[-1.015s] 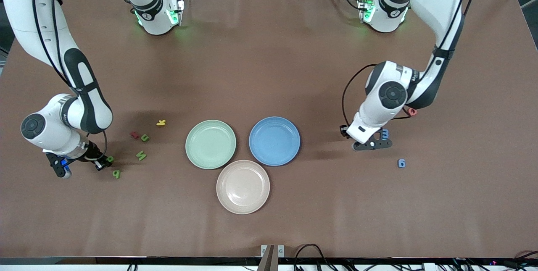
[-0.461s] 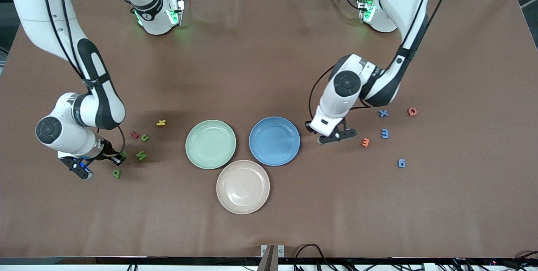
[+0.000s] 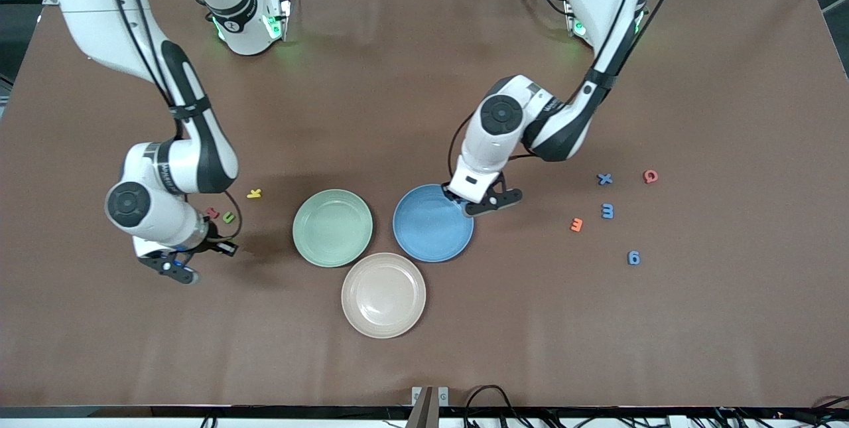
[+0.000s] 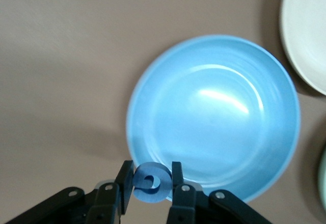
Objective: Sort letters by color into matching plates
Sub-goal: 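Drop blue G on the blue plate while the right gripper drops green B, then move the left gripper to blue X while the right gripper reaches green N, then grasp blue X with the left gripper while the right gripper grasps green N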
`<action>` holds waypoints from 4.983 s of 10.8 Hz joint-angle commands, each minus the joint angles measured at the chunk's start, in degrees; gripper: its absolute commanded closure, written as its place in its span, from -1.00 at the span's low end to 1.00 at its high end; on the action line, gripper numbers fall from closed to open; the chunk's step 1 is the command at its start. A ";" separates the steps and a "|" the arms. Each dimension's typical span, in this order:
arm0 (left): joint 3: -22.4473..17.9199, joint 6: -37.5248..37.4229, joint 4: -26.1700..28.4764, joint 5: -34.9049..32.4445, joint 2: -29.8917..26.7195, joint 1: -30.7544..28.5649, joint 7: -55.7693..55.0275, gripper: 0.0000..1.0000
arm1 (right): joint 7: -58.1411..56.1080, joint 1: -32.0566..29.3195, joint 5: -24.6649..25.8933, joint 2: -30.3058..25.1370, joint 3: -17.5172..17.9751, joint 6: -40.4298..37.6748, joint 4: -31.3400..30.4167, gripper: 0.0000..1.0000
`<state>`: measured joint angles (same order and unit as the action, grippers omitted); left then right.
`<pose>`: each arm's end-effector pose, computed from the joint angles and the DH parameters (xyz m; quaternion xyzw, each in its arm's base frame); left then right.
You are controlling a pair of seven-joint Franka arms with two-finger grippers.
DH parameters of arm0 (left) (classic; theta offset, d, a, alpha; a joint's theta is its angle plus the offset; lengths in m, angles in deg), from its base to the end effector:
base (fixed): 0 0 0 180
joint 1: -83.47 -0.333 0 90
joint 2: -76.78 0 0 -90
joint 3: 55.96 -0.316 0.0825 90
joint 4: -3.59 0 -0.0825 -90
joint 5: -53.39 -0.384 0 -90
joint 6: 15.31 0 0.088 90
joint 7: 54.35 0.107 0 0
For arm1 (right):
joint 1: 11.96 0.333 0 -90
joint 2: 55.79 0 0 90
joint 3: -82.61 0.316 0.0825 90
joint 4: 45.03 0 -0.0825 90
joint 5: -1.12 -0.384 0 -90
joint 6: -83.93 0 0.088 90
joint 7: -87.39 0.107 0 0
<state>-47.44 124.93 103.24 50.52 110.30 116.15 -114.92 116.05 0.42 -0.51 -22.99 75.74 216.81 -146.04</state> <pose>0.5190 -0.4405 0.2567 0.9840 0.1645 0.0234 0.0650 0.6576 0.0706 0.2415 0.9793 -0.2011 0.0008 0.0229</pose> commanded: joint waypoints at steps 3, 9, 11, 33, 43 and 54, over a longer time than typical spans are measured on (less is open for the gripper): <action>-0.78 -0.76 -5.96 0.15 5.24 3.19 -1.49 -0.99 | 0.26 9.84 0.48 0.50 0.19 -2.20 2.30 0.72; -1.05 -1.11 -2.90 -3.02 3.76 0.82 5.63 -1.00 | 0.96 16.27 0.57 1.30 0.98 -2.20 2.31 -0.99; -1.14 -1.11 0.08 -3.72 2.70 -0.24 7.30 -1.00 | -1.04 15.31 1.01 0.77 0.81 -2.19 2.31 -1.00; -0.52 12.94 38.76 -8.82 -18.30 -29.24 49.49 -1.00 | 21.35 -6.05 -4.08 4.01 -0.34 4.12 1.08 -1.00; -0.61 19.10 43.69 -8.82 -17.96 -32.49 49.85 -1.00 | 21.35 -4.65 -4.44 5.08 -0.25 10.81 -4.19 -0.83; -0.52 22.09 43.70 -8.82 -15.59 -33.64 51.00 1.00 | 16.10 -3.07 -3.65 4.19 -0.25 10.64 -5.78 0.53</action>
<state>-48.44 146.18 146.60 43.28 94.52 83.78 -64.87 135.22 -3.21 -4.35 -18.14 75.39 227.23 -149.74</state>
